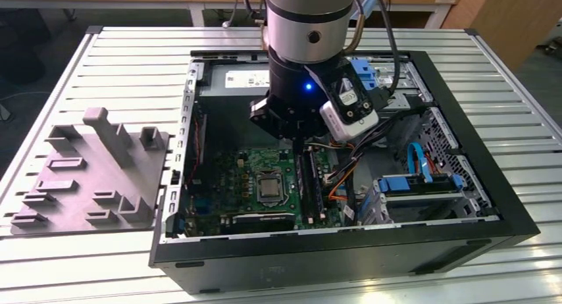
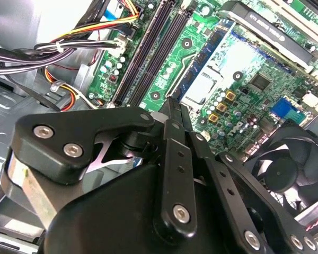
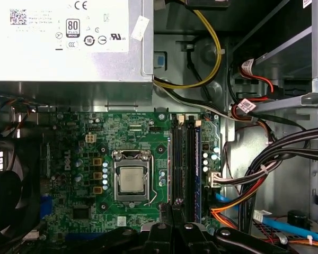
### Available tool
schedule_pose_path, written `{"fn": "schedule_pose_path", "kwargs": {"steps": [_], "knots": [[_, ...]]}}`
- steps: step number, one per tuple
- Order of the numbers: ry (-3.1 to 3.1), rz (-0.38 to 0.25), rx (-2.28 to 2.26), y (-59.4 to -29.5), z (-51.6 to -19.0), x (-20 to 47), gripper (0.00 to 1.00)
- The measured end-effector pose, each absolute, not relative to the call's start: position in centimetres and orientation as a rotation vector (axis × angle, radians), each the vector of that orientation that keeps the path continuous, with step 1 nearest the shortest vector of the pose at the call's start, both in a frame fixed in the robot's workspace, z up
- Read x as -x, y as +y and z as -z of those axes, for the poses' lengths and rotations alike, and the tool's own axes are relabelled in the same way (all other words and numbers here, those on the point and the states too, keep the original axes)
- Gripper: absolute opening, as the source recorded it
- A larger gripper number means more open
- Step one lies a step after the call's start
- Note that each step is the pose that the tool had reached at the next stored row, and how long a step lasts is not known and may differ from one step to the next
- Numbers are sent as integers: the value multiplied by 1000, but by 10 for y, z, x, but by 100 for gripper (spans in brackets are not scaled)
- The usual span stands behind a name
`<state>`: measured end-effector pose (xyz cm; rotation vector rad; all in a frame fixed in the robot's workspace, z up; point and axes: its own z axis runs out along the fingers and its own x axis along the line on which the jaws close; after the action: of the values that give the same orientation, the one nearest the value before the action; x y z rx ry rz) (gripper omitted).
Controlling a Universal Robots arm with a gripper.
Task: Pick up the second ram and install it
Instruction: 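Insert the second ram into the second slot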
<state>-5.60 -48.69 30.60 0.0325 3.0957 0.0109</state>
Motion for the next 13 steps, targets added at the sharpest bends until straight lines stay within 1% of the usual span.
{"fn": "schedule_pose_path", "kwargs": {"steps": [13], "knots": [[3096, -12, 0, -487, -301, 56, 11]]}}
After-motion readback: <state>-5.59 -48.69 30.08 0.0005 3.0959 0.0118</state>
